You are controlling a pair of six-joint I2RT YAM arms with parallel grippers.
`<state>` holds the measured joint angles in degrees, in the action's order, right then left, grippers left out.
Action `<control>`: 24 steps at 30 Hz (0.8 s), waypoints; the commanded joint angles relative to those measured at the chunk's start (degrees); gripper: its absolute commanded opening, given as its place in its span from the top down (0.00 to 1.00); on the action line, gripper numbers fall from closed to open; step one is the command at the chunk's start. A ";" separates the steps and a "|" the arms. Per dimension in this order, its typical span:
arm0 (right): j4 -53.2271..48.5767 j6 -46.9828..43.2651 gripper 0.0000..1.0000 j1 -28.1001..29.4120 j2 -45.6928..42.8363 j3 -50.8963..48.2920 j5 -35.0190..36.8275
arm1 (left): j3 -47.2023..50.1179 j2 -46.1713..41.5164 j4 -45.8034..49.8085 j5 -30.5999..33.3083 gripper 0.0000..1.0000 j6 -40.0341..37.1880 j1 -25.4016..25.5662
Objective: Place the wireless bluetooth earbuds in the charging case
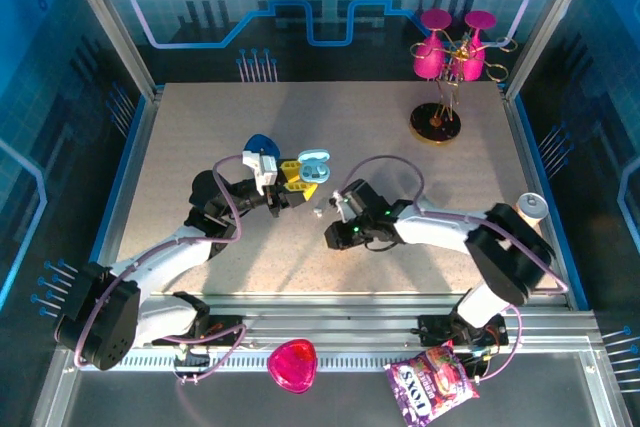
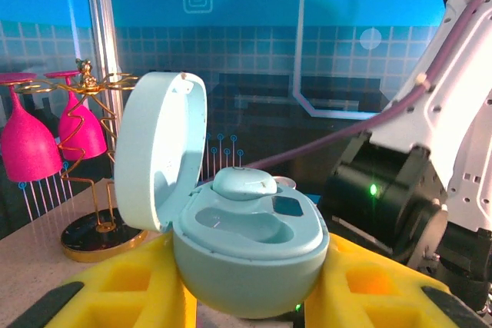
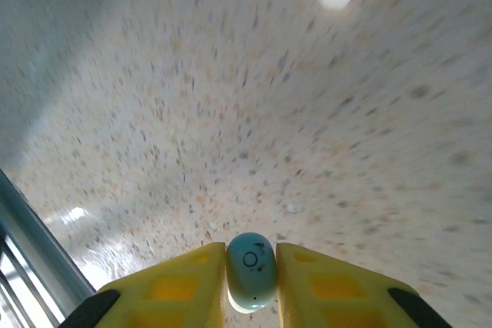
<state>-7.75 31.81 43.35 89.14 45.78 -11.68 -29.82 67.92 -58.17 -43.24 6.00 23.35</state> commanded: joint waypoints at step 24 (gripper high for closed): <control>-17.42 -12.26 0.79 -0.06 -20.81 21.44 14.55 | -0.76 11.09 -3.80 2.90 0.74 -3.76 -1.03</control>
<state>-23.64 21.89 41.78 67.99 64.31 0.99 -29.85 78.46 -59.88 -40.69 4.10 22.72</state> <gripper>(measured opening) 0.214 0.342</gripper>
